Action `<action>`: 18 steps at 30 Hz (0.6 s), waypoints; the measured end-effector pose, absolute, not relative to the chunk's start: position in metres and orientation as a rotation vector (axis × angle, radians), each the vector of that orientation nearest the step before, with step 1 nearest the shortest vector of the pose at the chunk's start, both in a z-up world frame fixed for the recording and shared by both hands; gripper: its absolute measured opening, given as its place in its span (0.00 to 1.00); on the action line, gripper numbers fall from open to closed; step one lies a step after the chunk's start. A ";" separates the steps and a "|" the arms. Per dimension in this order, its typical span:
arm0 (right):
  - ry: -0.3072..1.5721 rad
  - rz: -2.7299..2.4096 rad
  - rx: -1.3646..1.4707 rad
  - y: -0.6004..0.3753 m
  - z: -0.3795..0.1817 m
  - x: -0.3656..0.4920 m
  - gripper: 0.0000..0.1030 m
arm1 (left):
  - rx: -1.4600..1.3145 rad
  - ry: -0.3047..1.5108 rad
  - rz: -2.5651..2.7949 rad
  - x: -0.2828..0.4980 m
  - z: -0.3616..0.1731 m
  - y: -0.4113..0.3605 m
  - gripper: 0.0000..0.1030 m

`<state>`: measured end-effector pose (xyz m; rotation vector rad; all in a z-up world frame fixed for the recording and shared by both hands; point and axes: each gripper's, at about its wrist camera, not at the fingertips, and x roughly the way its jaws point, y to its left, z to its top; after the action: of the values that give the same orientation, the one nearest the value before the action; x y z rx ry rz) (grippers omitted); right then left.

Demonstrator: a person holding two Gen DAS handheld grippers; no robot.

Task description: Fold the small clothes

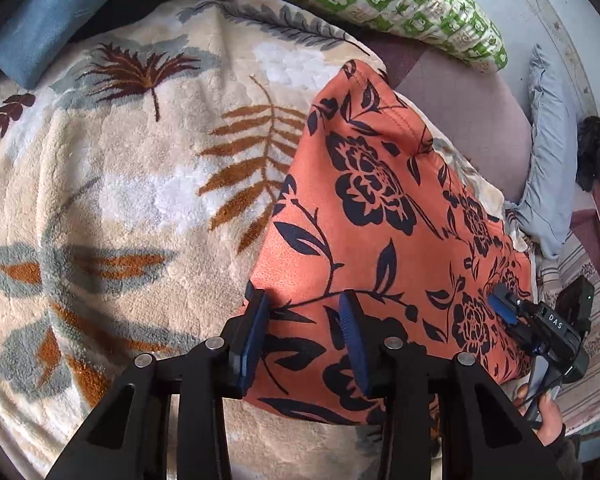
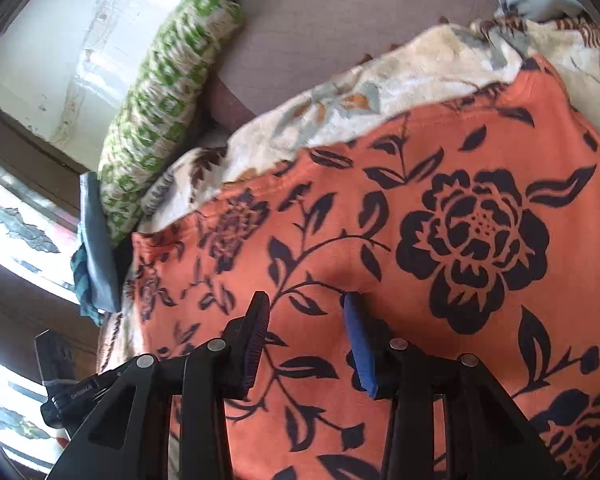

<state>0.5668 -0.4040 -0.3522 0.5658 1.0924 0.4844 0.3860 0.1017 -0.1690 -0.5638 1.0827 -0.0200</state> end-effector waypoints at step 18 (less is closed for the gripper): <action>1.026 0.540 0.378 -0.357 -0.320 0.559 0.46 | -0.529 1.132 -0.205 0.504 -0.144 0.059 0.48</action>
<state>0.5591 -0.3573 -0.3195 0.3785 1.0260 0.5401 0.5037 0.0588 -0.1435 -0.5286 1.1322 -0.2046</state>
